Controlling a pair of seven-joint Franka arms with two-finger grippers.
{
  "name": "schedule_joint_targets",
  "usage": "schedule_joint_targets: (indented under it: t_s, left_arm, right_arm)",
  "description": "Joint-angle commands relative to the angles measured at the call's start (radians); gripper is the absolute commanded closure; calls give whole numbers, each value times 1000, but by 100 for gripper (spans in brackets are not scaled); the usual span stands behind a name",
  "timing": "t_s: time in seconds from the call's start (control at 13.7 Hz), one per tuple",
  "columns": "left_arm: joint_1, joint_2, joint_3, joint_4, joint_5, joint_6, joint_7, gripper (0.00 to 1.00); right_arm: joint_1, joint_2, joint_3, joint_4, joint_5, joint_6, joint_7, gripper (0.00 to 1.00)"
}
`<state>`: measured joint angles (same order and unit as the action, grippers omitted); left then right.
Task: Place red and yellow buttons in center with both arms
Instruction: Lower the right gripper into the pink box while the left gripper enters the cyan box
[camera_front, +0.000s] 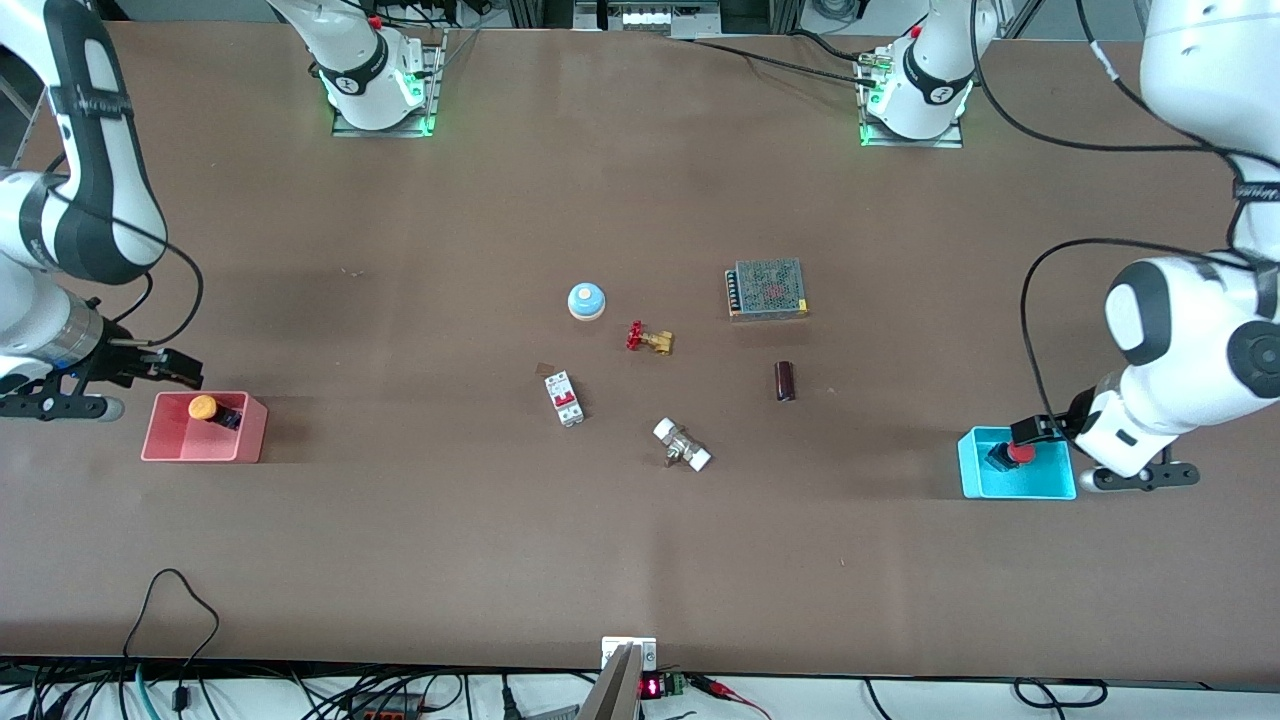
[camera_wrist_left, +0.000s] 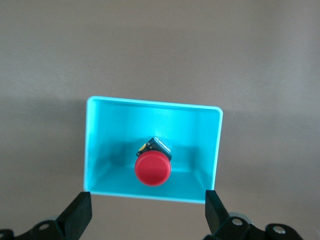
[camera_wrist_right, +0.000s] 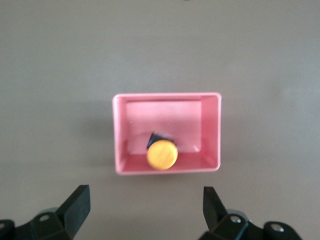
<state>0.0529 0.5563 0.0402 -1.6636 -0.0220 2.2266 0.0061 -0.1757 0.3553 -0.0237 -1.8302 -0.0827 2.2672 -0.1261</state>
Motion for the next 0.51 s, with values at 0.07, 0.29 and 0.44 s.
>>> schedule_joint_targets:
  t_s: [0.07, 0.29, 0.44]
  left_arm:
    - [-1, 22, 0, -18, -19, 34, 26, 0]
    - [-2, 48, 0, -18, -9, 56, 28, 0]
    - [-2, 60, 0, -19, -10, 82, 35, 0]
  right_arm:
    - [-8, 56, -7, -3, -8, 97, -17, 0]
    - [-8, 94, -7, -4, -11, 153, -18, 0]
    - [-24, 123, -5, -6, -14, 188, -76, 0]
